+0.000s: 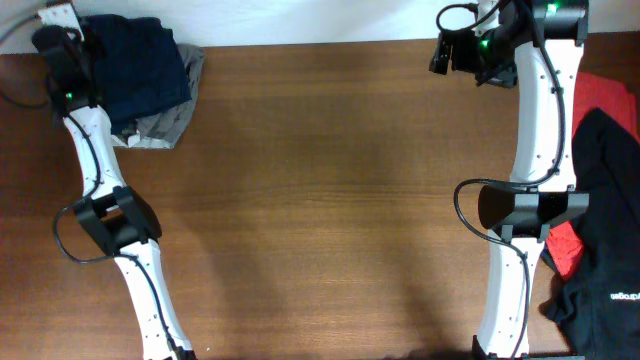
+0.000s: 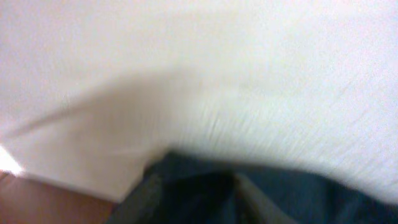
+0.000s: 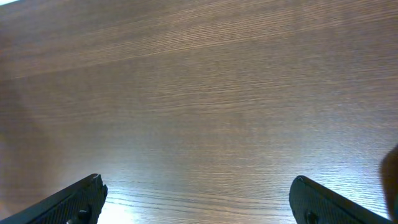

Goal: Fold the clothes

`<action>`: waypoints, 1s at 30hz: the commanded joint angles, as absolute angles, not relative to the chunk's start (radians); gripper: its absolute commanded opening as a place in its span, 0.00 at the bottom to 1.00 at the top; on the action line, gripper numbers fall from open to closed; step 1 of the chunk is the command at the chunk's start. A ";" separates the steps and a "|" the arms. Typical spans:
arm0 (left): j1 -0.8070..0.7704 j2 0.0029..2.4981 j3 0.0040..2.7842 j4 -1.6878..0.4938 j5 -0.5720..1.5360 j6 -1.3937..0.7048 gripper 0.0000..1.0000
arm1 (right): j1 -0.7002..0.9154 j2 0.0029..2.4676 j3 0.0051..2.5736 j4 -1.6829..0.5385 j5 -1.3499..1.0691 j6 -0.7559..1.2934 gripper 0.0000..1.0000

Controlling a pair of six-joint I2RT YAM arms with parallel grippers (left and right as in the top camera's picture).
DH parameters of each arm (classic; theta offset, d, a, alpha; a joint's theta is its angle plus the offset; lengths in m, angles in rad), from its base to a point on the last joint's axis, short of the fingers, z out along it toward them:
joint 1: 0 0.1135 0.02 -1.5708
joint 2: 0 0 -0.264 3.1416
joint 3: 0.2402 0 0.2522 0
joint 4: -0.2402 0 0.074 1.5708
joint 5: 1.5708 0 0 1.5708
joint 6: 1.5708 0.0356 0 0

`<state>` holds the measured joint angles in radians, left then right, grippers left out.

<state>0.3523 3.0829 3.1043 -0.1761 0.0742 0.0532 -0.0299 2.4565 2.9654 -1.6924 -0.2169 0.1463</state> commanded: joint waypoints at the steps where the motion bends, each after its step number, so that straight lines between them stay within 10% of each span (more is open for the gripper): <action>1: 0.316 2.969 3.140 -0.229 0.093 0.056 0.99 | -0.028 2.421 2.962 -1.699 -0.161 0.139 0.99; 15: 0.263 2.619 3.140 -0.780 0.579 -0.018 0.99 | -0.029 2.219 2.962 -1.699 -0.146 0.138 0.99; 30: 0.247 2.267 3.140 -1.393 0.531 0.205 0.99 | -0.029 1.859 2.513 -1.699 -0.093 0.109 0.99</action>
